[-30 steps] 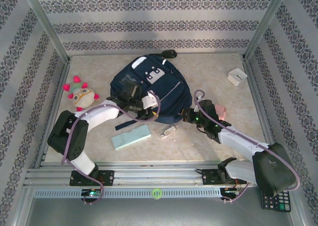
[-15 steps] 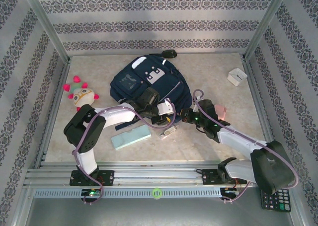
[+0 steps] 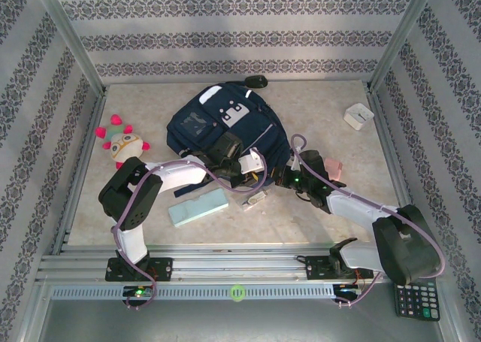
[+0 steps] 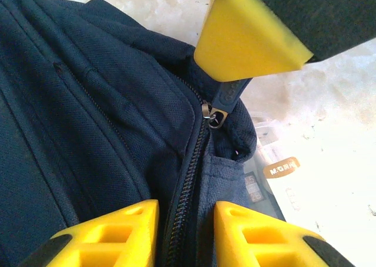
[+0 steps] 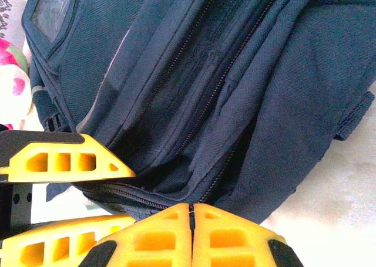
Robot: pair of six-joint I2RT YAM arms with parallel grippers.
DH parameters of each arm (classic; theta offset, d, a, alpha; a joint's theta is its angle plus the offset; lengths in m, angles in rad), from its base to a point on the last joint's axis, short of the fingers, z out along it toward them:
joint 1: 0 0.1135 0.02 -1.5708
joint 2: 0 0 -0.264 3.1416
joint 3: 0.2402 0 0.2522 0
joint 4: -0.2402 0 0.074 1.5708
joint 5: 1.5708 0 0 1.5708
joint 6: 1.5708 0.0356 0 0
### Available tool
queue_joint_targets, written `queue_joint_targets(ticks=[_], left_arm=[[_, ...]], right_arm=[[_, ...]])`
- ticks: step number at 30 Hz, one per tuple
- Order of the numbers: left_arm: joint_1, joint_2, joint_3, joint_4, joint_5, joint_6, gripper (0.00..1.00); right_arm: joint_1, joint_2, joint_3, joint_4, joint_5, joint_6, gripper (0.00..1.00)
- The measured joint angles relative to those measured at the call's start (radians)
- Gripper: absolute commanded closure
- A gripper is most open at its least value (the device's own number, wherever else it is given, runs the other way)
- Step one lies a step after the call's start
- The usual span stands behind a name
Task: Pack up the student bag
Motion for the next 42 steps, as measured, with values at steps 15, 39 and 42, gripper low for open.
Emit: queue_joint_targets(ticks=[15,39,42], left_arm=[[0.000,0.000,0.002,0.000,0.000,-0.010,0.71],[0.000,0.000,0.010,0.000,0.000,-0.010,0.72],[0.000,0.000,0.010,0.000,0.001,-0.010,0.71]], right_arm=[[0.000,0.006,0.005,-0.035,-0.027,-0.037,0.89],[0.000,0.007,0.008,-0.084,-0.082,-0.066,0.83],[0.000,0.018,0.015,-0.092,-0.082,-0.074,0.80]])
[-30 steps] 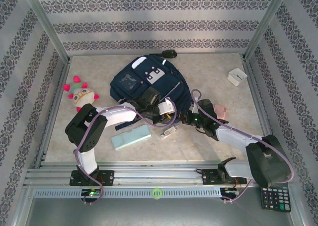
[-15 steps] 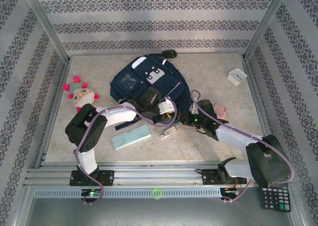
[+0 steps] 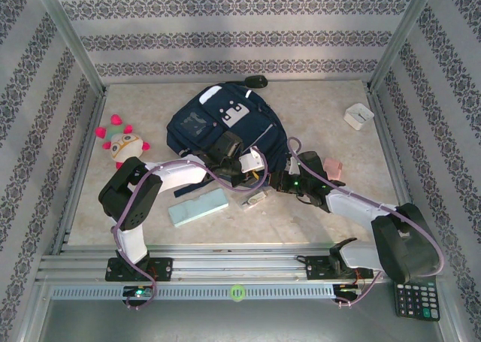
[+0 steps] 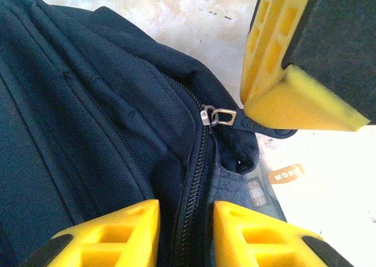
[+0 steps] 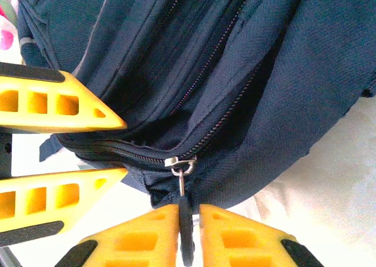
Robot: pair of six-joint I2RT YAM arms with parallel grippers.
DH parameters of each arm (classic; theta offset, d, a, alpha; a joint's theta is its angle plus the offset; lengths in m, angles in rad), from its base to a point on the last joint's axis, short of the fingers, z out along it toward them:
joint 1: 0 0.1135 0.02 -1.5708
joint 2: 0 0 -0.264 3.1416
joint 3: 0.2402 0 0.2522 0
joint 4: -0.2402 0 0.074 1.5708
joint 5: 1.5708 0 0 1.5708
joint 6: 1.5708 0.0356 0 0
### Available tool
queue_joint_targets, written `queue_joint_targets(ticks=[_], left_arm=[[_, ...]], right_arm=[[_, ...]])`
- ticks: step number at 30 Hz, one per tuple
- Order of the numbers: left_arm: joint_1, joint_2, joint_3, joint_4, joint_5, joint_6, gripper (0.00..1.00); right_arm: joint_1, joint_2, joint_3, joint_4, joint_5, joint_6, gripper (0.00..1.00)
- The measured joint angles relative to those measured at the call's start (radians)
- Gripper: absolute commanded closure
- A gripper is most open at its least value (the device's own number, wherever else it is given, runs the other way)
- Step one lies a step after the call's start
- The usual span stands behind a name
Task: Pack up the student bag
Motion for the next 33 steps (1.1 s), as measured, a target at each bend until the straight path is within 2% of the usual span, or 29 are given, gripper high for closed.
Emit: queue_joint_targets(ticks=[10,14,18,21,27,33], left_arm=[[0.000,0.000,0.000,0.000,0.000,0.000,0.72],[0.000,0.000,0.000,0.001,0.000,0.000,0.73],[0.000,0.000,0.000,0.002,-0.001,0.001,0.81],[0.001,0.000,0.000,0.001,-0.001,0.011,0.86],[0.022,-0.017,-0.002,-0.020,0.000,0.062,0.87],[0.100,-0.107,-0.048,-0.074,-0.001,0.130,0.87]], right_arm=[[0.000,0.056,0.038,-0.008,-0.022,-0.010,0.75],[0.000,0.069,0.051,-0.016,-0.024,-0.019,0.90],[0.000,0.068,0.061,-0.047,-0.019,-0.036,1.00],[0.000,0.062,0.081,-0.099,-0.004,-0.061,1.00],[-0.038,0.055,0.139,-0.228,0.034,-0.134,1.00],[-0.110,0.071,0.187,-0.315,0.055,-0.198,1.00]])
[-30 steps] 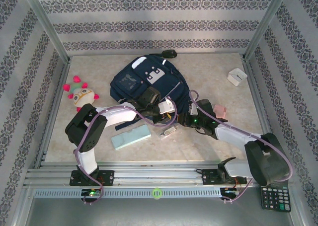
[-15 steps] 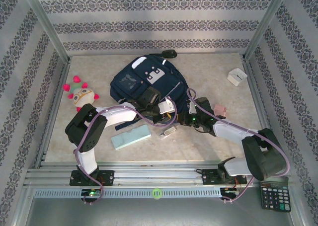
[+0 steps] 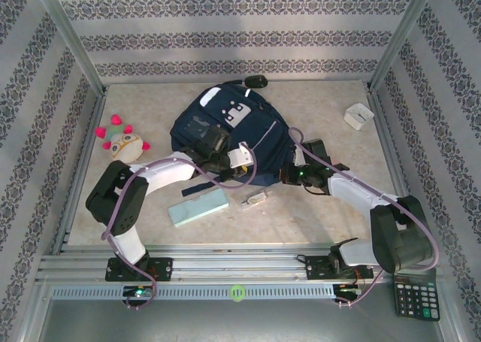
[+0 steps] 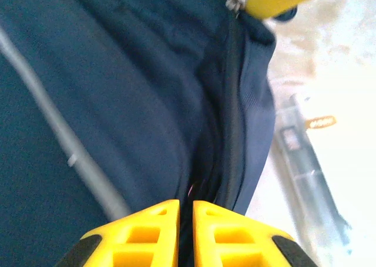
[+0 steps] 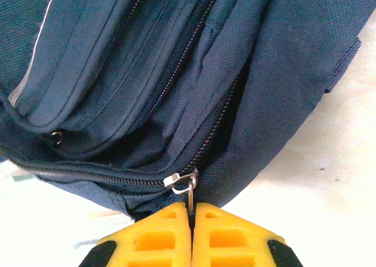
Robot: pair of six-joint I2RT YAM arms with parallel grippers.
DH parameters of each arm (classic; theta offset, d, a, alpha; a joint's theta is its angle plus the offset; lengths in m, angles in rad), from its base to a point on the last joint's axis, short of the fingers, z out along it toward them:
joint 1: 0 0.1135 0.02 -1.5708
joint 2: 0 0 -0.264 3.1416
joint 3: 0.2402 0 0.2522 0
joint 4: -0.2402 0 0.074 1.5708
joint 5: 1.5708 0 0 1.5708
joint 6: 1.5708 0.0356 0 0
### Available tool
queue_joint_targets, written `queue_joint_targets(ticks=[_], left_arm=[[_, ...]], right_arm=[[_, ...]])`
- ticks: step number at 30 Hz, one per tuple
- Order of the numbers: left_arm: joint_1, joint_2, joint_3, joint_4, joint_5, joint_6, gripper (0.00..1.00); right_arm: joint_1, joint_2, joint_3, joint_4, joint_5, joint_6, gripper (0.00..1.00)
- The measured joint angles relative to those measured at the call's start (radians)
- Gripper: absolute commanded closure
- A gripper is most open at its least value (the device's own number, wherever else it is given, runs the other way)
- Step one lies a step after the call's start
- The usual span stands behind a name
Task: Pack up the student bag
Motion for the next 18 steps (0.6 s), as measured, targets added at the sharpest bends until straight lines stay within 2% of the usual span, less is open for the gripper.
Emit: queue_joint_targets(ticks=[2,3,5,8,12,18], left_arm=[[0.026,-0.026,-0.019,-0.018,0.000,0.017,0.85],[0.036,-0.036,-0.026,-0.029,0.000,0.023,0.80],[0.045,-0.048,-0.034,-0.050,0.009,0.036,0.61],[0.039,-0.049,-0.034,-0.058,0.039,0.037,0.46],[-0.001,-0.045,-0.029,-0.056,0.050,0.028,0.40],[-0.084,0.050,0.052,-0.046,0.051,0.005,0.42]], right_arm=[[0.000,0.009,0.014,-0.014,-0.006,-0.014,1.00],[0.004,0.010,0.019,-0.019,-0.013,-0.019,1.00],[0.022,0.009,0.028,-0.022,-0.031,-0.024,1.00],[0.049,0.009,0.041,-0.020,-0.083,-0.022,1.00],[0.059,0.009,0.064,-0.037,-0.154,0.000,1.00],[0.061,0.009,0.108,-0.125,-0.174,0.063,1.00]])
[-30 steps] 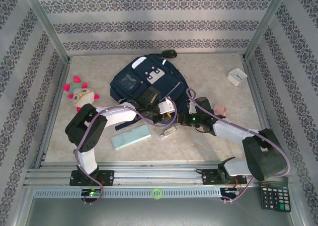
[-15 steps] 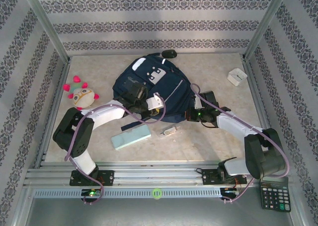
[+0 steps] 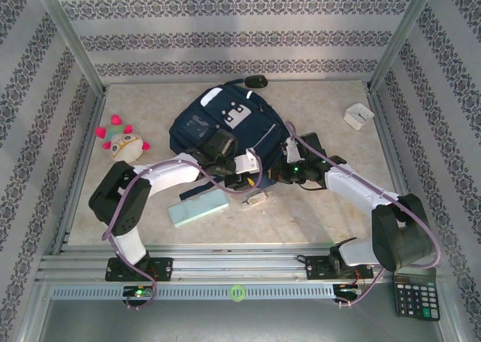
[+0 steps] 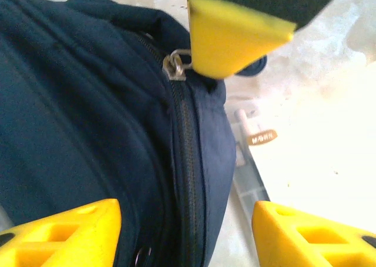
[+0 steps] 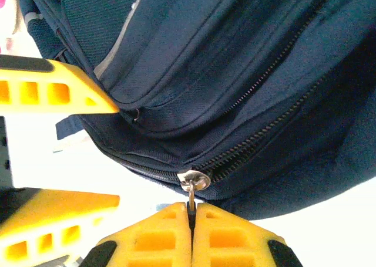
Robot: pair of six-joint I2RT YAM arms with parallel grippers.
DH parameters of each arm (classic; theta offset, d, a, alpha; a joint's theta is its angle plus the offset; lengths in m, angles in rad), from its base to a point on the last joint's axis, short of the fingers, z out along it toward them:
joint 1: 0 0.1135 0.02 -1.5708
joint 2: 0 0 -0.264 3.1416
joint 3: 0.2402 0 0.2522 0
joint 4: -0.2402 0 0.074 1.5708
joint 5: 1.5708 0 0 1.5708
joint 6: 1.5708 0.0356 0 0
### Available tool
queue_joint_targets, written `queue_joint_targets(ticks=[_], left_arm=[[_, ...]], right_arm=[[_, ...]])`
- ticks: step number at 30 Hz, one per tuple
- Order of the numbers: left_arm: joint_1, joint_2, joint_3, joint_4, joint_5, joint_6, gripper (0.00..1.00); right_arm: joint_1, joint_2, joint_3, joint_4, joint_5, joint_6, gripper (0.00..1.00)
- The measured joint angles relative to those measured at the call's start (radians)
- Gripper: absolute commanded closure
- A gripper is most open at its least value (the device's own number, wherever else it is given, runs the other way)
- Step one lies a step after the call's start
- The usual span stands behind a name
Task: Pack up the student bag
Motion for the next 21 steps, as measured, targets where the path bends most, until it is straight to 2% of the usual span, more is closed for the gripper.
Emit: queue_joint_targets(ticks=[1,3,5,7,13,17,21], left_arm=[[-0.009,0.019,0.012,0.001,-0.004,-0.005,0.48],[-0.024,0.053,0.029,0.006,-0.016,-0.015,0.71],[-0.035,0.078,0.039,0.009,-0.030,-0.018,0.89],[-0.037,0.081,0.040,0.007,-0.039,-0.007,0.97],[-0.020,0.041,0.011,0.006,-0.047,0.051,0.99],[0.043,-0.037,-0.046,-0.037,-0.032,0.111,0.99],[0.105,-0.098,-0.082,-0.100,-0.027,0.180,0.99]], right_arm=[[0.000,0.000,0.005,-0.016,0.001,0.005,1.00],[0.005,0.000,0.015,-0.035,0.005,0.008,1.00],[0.010,0.000,0.028,-0.060,0.013,0.007,1.00],[0.011,0.002,0.042,-0.085,0.026,-0.003,1.00],[-0.039,0.037,0.108,-0.177,0.054,-0.101,1.00],[-0.084,0.090,0.154,-0.213,0.042,-0.180,1.00],[-0.084,0.132,0.181,-0.216,-0.023,-0.219,1.00]])
